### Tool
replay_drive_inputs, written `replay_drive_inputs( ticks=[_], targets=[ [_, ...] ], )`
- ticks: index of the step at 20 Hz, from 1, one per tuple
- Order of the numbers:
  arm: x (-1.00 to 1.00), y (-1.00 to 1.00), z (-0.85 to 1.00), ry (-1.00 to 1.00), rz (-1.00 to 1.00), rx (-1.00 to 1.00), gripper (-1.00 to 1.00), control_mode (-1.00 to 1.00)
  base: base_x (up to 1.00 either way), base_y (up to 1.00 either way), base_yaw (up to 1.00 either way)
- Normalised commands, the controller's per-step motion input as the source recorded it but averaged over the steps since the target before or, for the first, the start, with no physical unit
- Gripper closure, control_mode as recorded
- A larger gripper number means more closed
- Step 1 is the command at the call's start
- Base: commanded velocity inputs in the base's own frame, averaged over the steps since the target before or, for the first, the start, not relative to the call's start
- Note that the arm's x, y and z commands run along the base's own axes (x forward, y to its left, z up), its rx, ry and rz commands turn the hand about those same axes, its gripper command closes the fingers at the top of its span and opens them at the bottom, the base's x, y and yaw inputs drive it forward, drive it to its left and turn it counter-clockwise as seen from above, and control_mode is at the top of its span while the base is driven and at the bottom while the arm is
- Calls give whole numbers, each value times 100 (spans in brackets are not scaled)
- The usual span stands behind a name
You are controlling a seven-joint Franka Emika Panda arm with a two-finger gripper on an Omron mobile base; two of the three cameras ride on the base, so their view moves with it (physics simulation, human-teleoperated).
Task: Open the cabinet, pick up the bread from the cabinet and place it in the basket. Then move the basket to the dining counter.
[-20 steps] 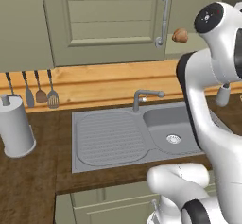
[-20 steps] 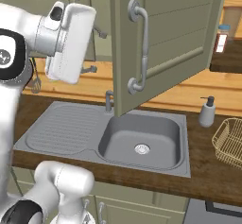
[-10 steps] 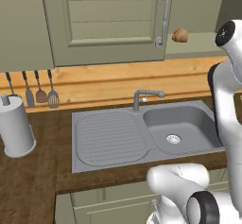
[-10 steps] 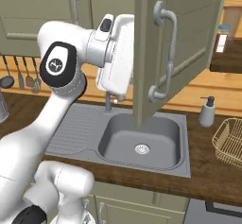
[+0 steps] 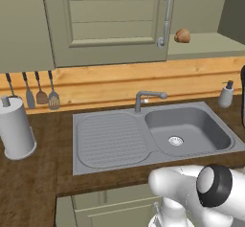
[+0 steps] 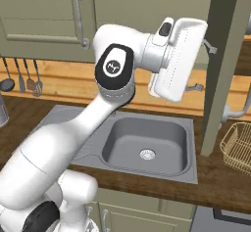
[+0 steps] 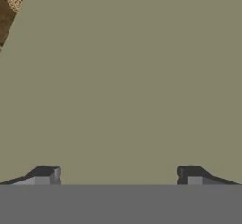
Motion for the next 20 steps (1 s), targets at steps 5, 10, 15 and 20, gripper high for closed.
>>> replay_drive_inputs(
  ticks=[5, 10, 15, 20],
  targets=[
    [-4, 72, -18, -1, -1, 3, -100, -100, 0, 0, 0],
    [0, 100, -41, -10, -2, 3, -100, -100, 0, 0, 0],
    [16, 100, -88, -3, -12, 53, -100, -100, 0, 0, 0],
    [-2, 100, -100, 0, 0, 72, -100, -100, 0, 0, 0]
  ],
)
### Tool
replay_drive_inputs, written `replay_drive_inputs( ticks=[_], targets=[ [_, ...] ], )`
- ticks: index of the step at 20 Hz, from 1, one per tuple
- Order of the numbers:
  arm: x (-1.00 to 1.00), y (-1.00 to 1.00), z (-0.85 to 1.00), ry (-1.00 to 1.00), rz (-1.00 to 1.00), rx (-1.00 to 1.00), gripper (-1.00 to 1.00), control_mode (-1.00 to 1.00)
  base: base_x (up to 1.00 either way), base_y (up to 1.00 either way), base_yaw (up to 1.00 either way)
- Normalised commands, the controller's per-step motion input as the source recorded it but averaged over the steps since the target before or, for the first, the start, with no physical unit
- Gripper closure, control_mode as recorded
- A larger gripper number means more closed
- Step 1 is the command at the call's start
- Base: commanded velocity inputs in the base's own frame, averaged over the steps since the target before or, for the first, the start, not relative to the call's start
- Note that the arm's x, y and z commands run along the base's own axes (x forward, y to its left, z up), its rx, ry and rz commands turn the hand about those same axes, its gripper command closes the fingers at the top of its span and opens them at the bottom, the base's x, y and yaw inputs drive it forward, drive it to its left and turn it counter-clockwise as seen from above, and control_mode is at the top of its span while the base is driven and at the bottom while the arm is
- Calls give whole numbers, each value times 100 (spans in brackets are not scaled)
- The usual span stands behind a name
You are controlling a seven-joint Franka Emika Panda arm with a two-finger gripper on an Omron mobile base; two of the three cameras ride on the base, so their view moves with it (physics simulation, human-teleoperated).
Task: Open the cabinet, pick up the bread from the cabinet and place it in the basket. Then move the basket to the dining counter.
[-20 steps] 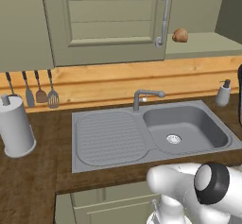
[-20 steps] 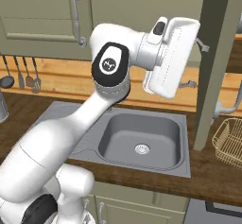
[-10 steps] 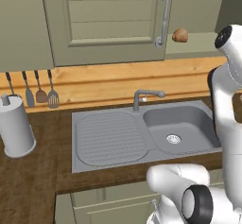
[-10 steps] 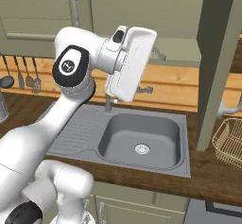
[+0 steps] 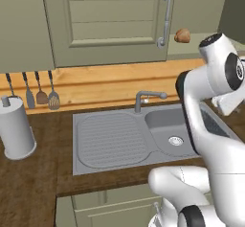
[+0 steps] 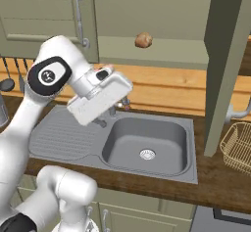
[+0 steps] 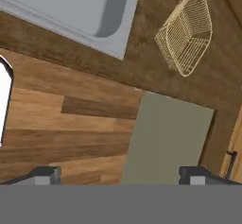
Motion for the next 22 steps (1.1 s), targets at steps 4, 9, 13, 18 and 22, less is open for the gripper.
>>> replay_drive_inputs(
  ticks=[4, 9, 13, 18, 22],
  targets=[
    [40, 95, -92, -6, -10, 76, -100, -100, 0, 0, 0],
    [83, 46, -39, -36, -24, 80, -100, -100, 0, 0, 0],
    [61, 34, 28, -70, -26, 43, -100, -100, 0, 0, 0],
    [27, 65, 84, -66, -22, 7, -100, -100, 0, 0, 0],
    [8, 65, 96, -53, -5, -17, -100, -100, 0, 0, 0]
  ],
)
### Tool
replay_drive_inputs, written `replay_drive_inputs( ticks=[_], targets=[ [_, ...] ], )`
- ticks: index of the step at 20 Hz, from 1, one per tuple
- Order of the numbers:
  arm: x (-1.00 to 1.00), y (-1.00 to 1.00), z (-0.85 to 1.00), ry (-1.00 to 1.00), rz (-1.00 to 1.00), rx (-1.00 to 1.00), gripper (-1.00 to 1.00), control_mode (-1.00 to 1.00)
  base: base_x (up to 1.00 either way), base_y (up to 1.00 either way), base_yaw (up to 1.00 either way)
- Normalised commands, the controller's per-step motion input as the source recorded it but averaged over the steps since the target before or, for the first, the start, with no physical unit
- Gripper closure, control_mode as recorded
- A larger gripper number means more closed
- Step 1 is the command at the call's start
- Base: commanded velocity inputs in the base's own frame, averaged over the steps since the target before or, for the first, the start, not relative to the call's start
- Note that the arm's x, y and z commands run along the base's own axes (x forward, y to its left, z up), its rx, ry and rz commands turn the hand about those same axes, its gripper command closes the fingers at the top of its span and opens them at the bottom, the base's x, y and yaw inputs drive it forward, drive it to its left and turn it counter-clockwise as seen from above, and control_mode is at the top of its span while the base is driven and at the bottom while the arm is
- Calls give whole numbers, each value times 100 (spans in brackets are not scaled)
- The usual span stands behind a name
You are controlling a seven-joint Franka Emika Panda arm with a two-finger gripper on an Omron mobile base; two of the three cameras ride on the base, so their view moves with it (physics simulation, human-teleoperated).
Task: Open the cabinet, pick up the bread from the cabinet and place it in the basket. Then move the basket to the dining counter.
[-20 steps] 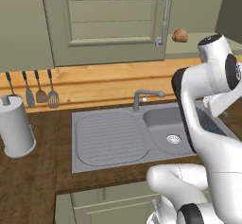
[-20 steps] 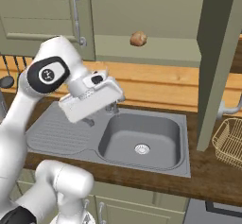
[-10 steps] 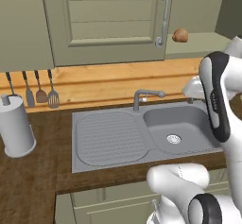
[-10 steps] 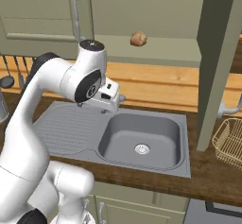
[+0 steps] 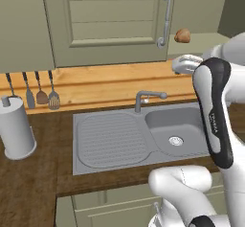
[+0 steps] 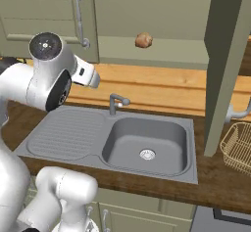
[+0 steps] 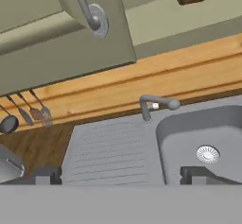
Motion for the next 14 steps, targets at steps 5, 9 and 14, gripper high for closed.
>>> replay_drive_inputs(
  ticks=[5, 9, 14],
  targets=[
    [10, 30, 100, -28, -1, -33, -100, -100, 0, 0, 0],
    [42, 14, 54, -8, -12, -53, -100, -100, 0, 0, 0],
    [37, 14, 67, 1, -18, -10, -100, -100, 0, 0, 0]
  ],
)
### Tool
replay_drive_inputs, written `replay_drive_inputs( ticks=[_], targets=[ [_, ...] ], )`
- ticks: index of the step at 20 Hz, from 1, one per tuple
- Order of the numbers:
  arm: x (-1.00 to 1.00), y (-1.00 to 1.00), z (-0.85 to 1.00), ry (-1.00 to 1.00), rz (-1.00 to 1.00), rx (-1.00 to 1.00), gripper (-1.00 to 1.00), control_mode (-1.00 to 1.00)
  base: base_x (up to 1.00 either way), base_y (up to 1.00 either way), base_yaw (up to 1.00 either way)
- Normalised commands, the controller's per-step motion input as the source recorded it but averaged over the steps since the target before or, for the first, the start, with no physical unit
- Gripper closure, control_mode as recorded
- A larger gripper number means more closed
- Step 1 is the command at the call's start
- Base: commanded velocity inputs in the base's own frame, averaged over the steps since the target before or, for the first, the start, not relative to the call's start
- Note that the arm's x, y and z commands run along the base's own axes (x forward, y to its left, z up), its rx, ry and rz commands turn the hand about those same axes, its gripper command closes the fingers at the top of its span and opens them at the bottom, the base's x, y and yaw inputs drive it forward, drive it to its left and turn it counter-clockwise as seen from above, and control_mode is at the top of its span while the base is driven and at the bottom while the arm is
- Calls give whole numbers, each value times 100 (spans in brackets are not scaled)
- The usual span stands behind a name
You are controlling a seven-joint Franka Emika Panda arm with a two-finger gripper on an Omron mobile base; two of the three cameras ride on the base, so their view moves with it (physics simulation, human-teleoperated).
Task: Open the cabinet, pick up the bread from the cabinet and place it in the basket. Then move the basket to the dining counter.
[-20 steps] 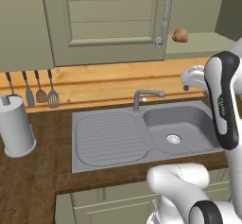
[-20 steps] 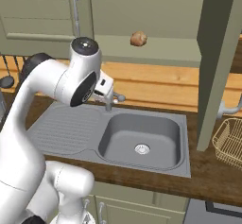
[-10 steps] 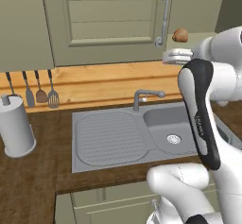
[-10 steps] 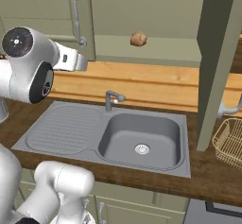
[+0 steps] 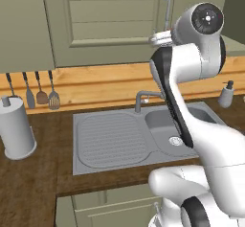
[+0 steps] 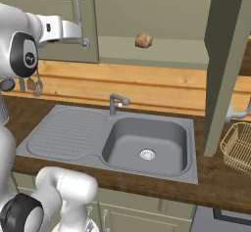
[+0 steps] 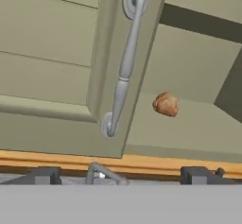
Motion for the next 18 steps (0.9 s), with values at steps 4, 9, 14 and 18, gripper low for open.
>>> replay_drive_inputs(
  ticks=[4, 9, 14, 18],
  targets=[
    [59, -22, 17, 3, -29, 35, -100, -100, 0, 0, 0],
    [68, -19, 0, 3, -16, 51, -100, -100, 0, 0, 0],
    [52, 14, 1, 1, 2, 17, -100, -100, 0, 0, 0],
    [78, -1, 0, 0, 14, 2, -100, -100, 0, 0, 0]
  ],
)
